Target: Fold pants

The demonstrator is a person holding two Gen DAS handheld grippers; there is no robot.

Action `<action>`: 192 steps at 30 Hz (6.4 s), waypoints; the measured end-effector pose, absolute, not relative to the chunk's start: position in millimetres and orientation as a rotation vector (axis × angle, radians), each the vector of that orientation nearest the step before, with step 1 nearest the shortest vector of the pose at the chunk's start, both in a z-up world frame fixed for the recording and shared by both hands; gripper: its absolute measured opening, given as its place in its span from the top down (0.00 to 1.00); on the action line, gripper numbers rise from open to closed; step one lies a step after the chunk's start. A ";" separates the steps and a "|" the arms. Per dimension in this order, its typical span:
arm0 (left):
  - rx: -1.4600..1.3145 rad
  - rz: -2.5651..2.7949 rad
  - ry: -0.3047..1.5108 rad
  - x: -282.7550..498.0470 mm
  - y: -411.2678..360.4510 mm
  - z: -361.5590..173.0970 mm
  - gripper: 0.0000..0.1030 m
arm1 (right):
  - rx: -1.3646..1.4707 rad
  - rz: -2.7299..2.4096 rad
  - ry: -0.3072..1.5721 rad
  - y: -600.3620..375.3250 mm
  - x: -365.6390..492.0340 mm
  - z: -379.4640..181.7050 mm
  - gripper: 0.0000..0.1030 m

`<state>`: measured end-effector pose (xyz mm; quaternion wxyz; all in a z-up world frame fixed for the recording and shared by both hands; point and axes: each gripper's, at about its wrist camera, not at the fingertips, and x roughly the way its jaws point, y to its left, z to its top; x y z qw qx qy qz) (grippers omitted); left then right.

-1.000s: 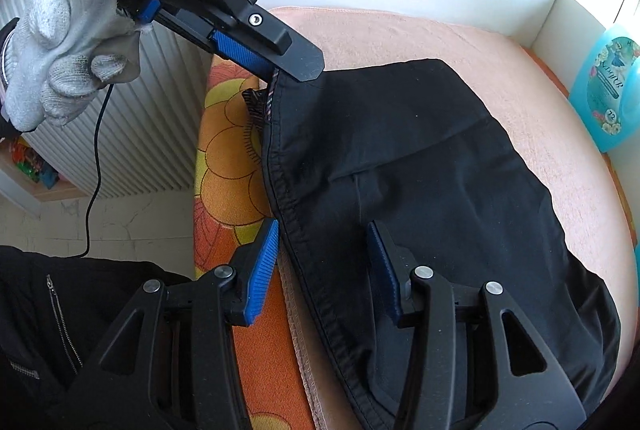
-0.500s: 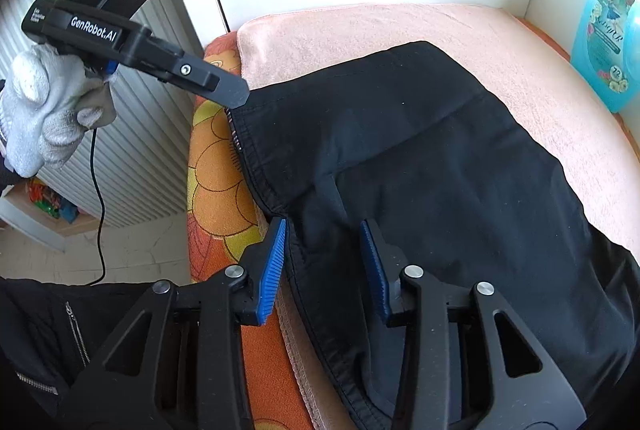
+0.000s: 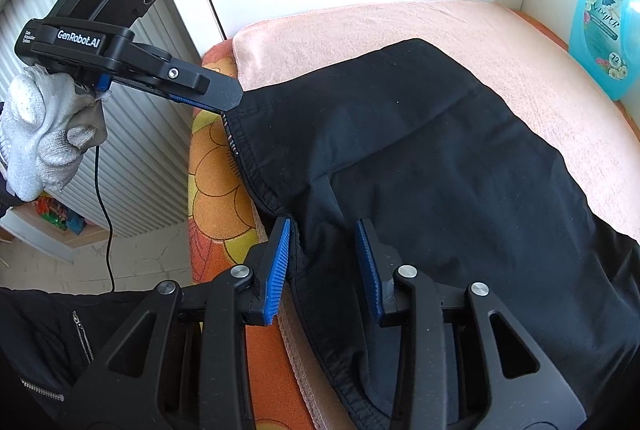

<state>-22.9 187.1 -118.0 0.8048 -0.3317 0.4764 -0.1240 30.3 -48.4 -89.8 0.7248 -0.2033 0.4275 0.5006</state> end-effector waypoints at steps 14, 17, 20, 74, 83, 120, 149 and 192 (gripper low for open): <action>-0.631 -0.234 1.022 -8.4 170.5 -127.8 0.46 | -0.395 1.132 0.988 -53.9 35.6 -82.9 0.61; -0.564 -0.208 0.982 -6.2 165.9 -124.1 0.74 | -0.352 1.121 0.991 -63.9 41.4 -70.6 0.61; -0.571 -0.215 0.926 -9.7 170.7 -122.6 0.87 | -0.271 1.102 0.998 -73.1 55.9 -51.0 0.47; -0.456 -0.253 0.710 -30.0 157.5 -100.2 0.94 | 0.016 1.042 1.182 81.5 135.2 -48.3 0.98; -0.475 -0.245 0.759 -27.7 154.6 -113.9 0.94 | -0.001 1.049 1.064 23.4 125.7 -7.9 0.94; -0.499 -0.246 0.726 -15.3 153.1 -107.1 0.94 | 0.100 0.545 1.100 -275.2 162.2 -65.6 0.55; -0.377 -0.442 0.693 -13.8 99.7 -89.0 0.94 | -0.082 0.889 1.222 -7.3 154.6 -64.5 0.93; -0.060 -1.084 0.842 28.5 -218.2 -81.2 0.94 | 0.101 0.425 1.133 -390.7 135.1 -59.0 0.95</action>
